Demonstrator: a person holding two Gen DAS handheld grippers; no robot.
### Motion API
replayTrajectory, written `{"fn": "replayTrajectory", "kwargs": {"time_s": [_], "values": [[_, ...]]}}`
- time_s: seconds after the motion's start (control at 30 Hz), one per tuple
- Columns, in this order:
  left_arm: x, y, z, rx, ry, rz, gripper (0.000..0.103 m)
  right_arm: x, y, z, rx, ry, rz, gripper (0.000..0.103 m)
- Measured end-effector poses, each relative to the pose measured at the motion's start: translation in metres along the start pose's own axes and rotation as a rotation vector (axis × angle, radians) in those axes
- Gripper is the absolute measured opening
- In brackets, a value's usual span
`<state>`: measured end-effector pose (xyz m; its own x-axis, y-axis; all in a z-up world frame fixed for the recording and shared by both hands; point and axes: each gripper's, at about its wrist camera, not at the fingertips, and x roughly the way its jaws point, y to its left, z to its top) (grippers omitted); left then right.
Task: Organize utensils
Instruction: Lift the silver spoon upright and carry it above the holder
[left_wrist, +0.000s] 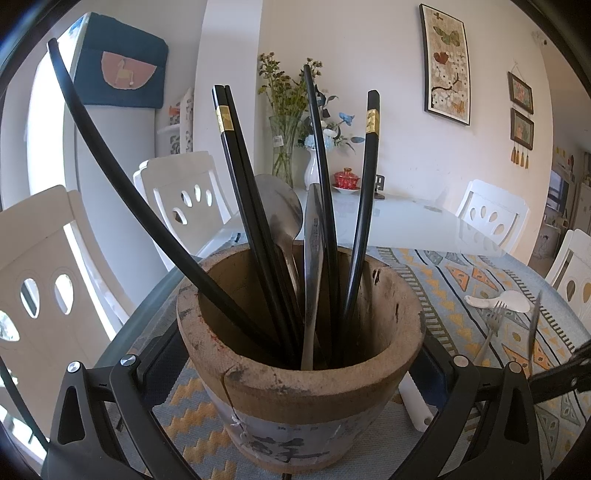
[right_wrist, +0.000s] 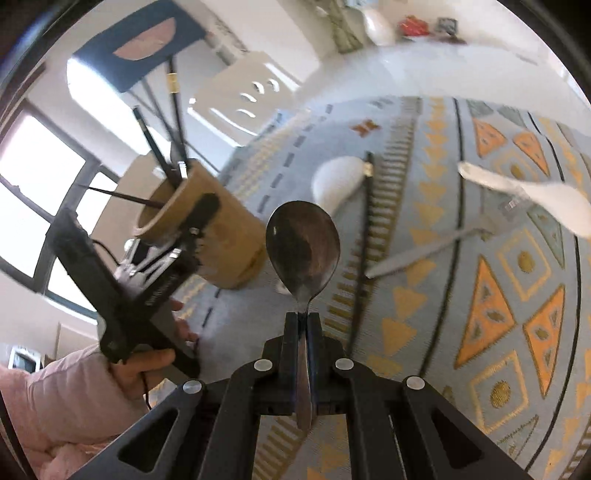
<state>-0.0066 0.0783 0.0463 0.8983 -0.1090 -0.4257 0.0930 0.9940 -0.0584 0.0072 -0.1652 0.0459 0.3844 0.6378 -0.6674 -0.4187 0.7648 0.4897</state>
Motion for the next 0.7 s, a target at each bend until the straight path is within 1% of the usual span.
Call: {"fn": "replayTrajectory", "kwargs": {"time_s": [0.1, 0.2, 0.3, 0.53, 0.7], "values": [[0.0, -0.001, 0.0, 0.004, 0.001, 0.006, 0.103, -0.003, 0.009, 0.005, -0.031, -0.028, 0.02, 0.004], [0.0, -0.002, 0.0, 0.005, -0.001, 0.009, 0.103, -0.008, 0.017, 0.012, -0.055, -0.054, 0.022, 0.004], [0.0, -0.003, 0.0, 0.007, 0.0, 0.011, 0.103, -0.02, 0.022, 0.022, -0.075, -0.09, 0.026, 0.004], [0.0, -0.005, 0.001, 0.006, 0.002, 0.012, 0.103, -0.051, 0.046, 0.056, -0.128, -0.195, 0.03, 0.004], [0.0, -0.005, 0.001, 0.006, 0.002, 0.011, 0.103, -0.071, 0.069, 0.086, -0.17, -0.27, 0.069, 0.004]]}}
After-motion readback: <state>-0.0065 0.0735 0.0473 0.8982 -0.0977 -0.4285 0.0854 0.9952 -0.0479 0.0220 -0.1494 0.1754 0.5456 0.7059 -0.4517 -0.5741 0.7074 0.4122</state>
